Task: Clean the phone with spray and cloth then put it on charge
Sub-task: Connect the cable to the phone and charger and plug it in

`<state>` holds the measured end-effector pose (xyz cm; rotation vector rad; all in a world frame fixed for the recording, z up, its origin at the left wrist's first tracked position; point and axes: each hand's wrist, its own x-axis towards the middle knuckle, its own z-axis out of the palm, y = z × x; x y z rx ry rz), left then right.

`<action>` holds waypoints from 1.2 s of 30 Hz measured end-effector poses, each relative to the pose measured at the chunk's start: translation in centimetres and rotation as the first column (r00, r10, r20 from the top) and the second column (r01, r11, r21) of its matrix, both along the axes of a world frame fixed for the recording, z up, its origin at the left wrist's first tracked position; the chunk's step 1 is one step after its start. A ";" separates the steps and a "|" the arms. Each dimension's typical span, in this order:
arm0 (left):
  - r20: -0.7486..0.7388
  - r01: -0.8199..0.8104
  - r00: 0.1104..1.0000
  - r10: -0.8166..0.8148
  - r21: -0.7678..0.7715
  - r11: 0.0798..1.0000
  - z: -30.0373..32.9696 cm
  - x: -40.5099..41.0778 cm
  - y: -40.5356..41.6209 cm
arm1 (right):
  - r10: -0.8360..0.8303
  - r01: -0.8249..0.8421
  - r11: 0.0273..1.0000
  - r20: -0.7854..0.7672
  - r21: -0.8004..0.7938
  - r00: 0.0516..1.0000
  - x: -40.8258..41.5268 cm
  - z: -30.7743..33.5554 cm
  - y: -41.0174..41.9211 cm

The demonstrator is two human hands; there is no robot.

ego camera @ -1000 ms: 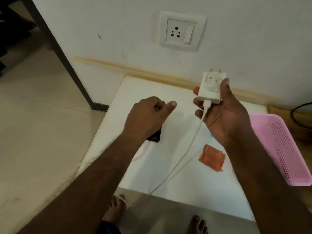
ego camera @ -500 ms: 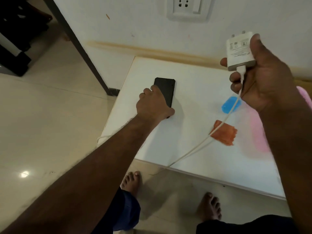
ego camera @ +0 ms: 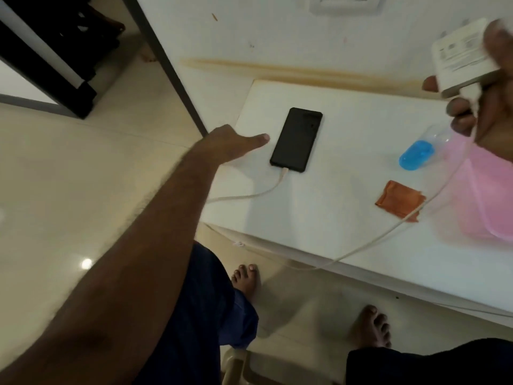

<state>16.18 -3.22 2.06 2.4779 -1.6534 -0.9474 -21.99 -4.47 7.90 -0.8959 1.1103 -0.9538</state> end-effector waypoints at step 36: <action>-0.081 0.090 0.995 -0.061 0.425 0.901 -2.6 0.8 9.6 | -0.155 0.152 0.987 -0.064 -0.045 0.986 6.8 0.5 4.4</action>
